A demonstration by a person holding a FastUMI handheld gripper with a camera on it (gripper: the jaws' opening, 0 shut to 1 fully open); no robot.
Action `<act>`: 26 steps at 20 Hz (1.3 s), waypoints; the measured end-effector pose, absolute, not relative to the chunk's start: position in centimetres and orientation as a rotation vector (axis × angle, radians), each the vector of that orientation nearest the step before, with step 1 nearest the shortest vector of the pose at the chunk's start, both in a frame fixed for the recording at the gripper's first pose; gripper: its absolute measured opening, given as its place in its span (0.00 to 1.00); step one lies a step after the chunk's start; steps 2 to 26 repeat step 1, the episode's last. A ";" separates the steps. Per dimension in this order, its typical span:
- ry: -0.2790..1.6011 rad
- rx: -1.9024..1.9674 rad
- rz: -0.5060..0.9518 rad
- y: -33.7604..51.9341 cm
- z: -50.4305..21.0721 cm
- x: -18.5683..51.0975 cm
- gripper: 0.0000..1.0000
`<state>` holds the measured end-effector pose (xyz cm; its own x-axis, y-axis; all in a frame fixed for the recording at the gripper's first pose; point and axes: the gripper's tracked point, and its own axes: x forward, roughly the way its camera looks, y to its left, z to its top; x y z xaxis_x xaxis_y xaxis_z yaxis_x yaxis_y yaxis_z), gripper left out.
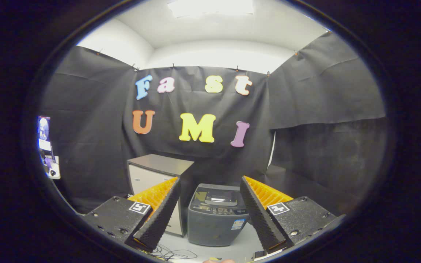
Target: Put the clothes into the washing machine and then close the washing machine lid.
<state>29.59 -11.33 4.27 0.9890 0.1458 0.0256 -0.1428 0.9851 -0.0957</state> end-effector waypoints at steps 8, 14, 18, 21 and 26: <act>-0.048 -0.110 0.160 -11.8 4.2 28.3 1.00; -0.048 -0.110 0.160 -11.8 4.2 28.3 1.00; -0.048 -0.110 0.160 -11.8 4.2 28.3 1.00; -0.048 -0.110 0.160 -11.8 4.2 28.3 1.00; -0.048 -0.110 0.160 -11.8 4.2 28.3 1.00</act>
